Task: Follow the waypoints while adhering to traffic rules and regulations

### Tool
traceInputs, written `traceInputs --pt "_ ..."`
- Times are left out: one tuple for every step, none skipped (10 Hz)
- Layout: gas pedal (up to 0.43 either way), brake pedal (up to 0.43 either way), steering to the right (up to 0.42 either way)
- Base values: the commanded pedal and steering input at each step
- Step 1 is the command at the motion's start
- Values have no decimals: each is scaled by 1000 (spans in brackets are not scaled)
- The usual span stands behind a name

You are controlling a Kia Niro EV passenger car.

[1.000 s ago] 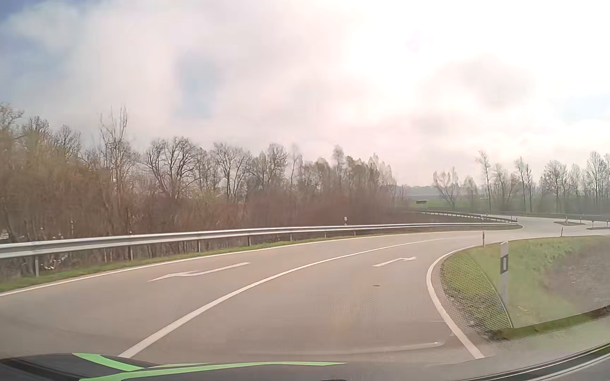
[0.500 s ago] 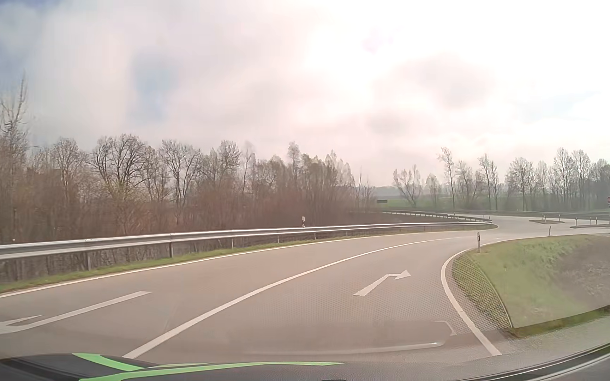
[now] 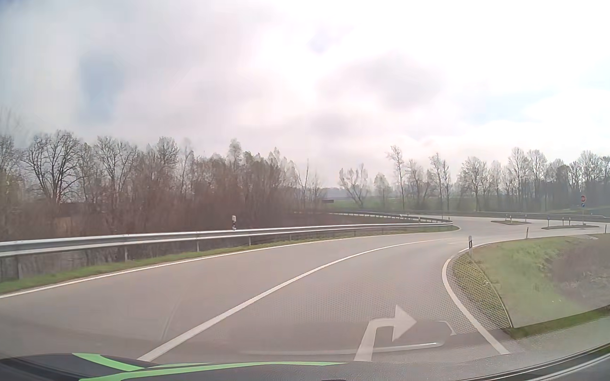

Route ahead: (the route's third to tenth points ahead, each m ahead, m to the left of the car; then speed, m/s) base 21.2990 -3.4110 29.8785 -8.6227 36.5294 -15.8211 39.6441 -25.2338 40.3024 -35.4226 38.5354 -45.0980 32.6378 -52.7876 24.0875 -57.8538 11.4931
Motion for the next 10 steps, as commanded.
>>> traceInputs --pt "0 0 115" --pt "0 0 113" --pt "0 0 108" --pt "0 0 107" --pt "0 0 106" --pt "0 6 106" --pt "0 18 106" --pt "0 37 105" --pt "0 49 106" --pt "0 73 105"
